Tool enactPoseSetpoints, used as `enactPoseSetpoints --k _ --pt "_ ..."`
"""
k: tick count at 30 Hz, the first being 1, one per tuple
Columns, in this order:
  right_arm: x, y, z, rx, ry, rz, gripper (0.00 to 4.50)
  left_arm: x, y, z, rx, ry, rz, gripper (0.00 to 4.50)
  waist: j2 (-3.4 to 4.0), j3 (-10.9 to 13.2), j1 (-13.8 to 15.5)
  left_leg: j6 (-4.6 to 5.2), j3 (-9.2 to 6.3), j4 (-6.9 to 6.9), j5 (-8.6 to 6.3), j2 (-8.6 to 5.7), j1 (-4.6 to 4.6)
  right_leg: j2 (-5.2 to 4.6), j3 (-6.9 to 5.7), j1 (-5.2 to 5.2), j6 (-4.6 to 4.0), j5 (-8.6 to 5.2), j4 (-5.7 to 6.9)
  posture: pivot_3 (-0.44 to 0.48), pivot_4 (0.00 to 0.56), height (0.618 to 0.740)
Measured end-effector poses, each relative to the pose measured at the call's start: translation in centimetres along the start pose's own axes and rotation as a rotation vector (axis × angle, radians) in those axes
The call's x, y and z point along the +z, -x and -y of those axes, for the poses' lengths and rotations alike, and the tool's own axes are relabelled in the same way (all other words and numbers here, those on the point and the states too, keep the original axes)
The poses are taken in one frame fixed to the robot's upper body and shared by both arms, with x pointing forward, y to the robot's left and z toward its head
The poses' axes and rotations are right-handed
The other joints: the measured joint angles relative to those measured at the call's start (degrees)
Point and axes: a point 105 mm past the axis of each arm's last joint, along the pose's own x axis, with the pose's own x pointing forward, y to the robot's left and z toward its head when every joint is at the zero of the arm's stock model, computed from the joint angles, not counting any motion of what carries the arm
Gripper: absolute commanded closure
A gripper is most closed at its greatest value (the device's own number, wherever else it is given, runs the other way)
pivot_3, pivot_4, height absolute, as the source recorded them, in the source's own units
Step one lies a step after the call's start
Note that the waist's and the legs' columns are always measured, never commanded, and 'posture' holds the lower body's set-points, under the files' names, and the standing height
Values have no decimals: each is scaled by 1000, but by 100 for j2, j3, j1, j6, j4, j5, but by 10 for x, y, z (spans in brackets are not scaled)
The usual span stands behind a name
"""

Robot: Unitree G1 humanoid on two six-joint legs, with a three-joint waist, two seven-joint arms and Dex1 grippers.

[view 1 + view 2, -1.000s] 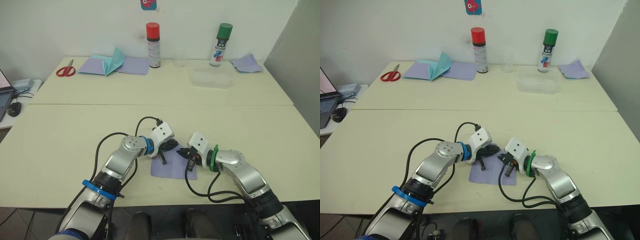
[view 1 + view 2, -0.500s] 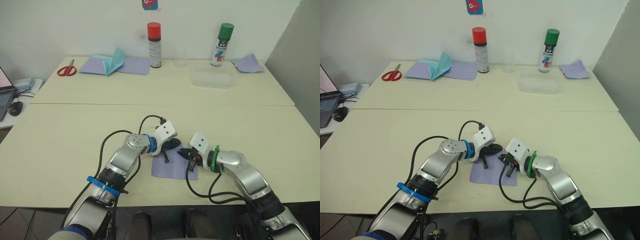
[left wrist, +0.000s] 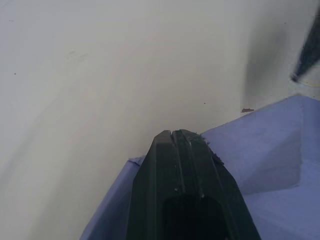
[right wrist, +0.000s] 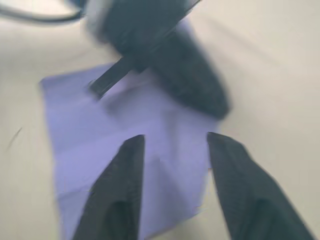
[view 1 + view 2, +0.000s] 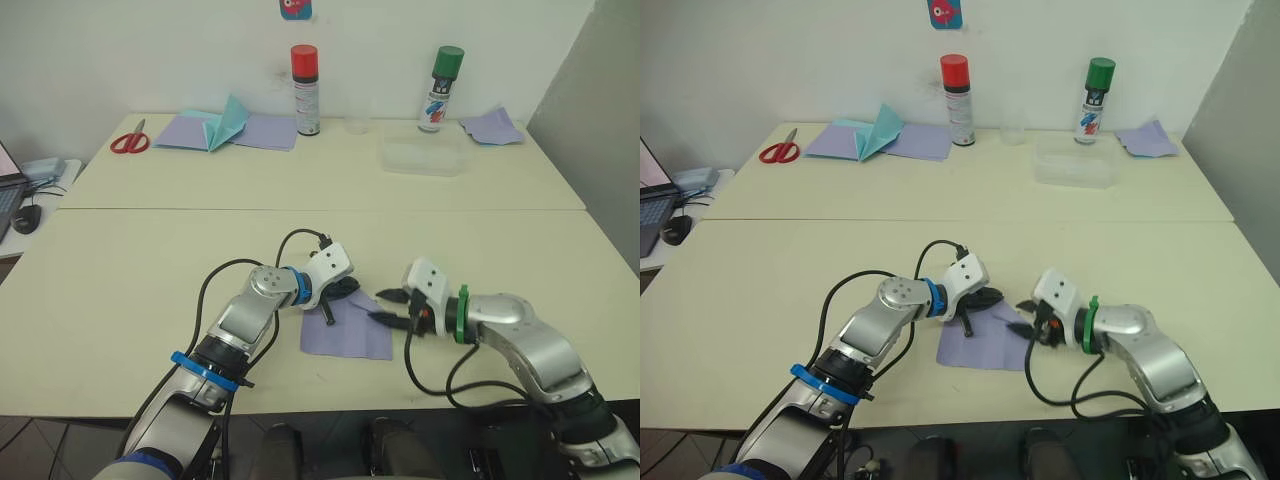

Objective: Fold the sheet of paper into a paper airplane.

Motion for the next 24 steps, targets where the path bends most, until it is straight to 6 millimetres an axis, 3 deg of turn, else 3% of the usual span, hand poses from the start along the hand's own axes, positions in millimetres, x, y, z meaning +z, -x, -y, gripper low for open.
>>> enactPoseSetpoints --k 2,3,7,24 --pt "-4 -7 8 -47 -20 -4 4306 0 0 1 -4 -5 5 4500 -1 0 5 0 0 -3 0 -2 -2 2 2 1 -5 -3 0 0 150 740" --pt "-8 -11 11 -64 -35 -13 4415 1 0 2 -7 -8 7 4500 -1 0 7 0 0 -6 0 -5 -6 1 3 0 -7 -4 0 0 150 740" --pt "-24 -23 8 -72 -49 -56 4415 1 -1 2 -10 -8 7 4500 0 -1 7 1 -1 -5 -1 -8 -25 1 2 -12 -8 -4 -2 0 150 740" --pt "-23 -28 2 -105 4 -12 4415 -1 -1 1 -4 -7 0 4500 1 -5 5 1 -3 -1 -1 -6 -18 3 -2 -9 -3 -2 1 0 150 740"
